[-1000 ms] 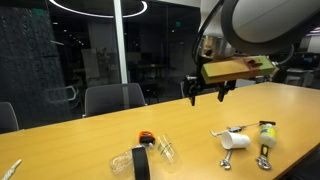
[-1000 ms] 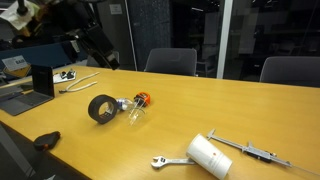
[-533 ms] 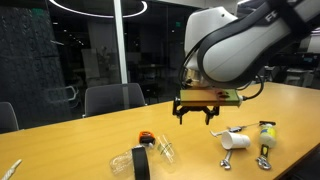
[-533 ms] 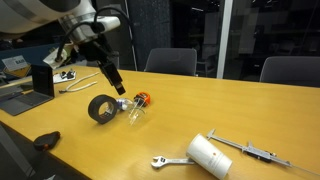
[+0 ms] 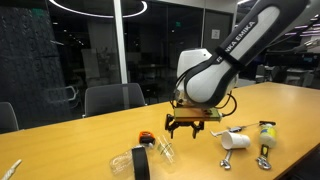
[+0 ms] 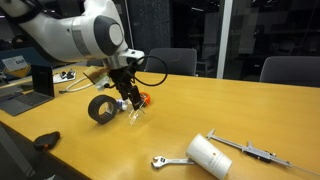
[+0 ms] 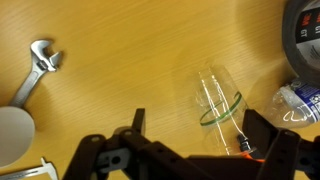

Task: Put the clear cup upright

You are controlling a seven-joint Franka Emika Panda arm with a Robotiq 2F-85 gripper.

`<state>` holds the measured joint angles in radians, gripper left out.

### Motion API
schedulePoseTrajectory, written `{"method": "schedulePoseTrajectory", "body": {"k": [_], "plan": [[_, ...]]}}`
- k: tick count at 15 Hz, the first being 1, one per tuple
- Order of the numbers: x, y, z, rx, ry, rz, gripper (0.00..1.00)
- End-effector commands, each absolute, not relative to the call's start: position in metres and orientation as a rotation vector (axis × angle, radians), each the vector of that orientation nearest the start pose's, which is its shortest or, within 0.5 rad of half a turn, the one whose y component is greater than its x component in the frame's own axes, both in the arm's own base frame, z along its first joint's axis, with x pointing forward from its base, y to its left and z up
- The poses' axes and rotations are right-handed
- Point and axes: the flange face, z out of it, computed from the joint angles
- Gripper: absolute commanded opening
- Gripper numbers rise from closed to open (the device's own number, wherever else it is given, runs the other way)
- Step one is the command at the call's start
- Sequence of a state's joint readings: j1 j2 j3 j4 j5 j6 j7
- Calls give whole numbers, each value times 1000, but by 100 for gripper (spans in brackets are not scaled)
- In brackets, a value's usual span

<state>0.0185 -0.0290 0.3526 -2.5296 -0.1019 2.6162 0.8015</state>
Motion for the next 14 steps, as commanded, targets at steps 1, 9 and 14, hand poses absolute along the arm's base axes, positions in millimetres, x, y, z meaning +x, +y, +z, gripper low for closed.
{"method": "schedulePoseTrajectory", "body": {"k": [1, 9, 14], "plan": [[477, 184, 280, -3042, 390, -179, 100], [502, 214, 272, -2923, 278, -106, 100], [490, 225, 267, -2926, 146, -102, 100]]}}
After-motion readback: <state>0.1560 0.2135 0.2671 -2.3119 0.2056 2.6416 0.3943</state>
